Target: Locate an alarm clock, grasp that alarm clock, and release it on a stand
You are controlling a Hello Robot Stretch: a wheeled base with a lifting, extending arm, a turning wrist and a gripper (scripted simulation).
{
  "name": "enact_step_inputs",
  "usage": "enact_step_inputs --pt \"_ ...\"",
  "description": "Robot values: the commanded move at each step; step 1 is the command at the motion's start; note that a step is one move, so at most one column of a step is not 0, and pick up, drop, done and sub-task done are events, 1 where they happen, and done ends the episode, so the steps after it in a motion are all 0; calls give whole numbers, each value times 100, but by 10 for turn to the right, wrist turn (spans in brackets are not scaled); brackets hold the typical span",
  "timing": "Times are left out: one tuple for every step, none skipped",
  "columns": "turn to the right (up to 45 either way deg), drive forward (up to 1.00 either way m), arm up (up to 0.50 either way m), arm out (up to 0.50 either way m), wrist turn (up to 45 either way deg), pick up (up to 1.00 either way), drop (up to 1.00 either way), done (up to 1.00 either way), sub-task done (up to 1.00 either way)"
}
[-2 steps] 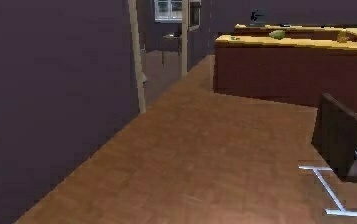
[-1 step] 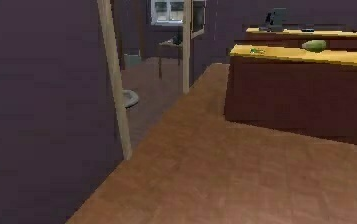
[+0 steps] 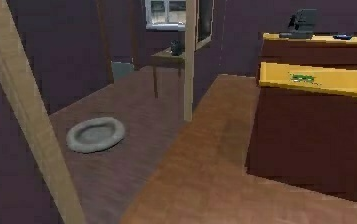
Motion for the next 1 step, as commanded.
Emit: enact_step_inputs --pt "30 0 0 0 0 0 0 0 0"
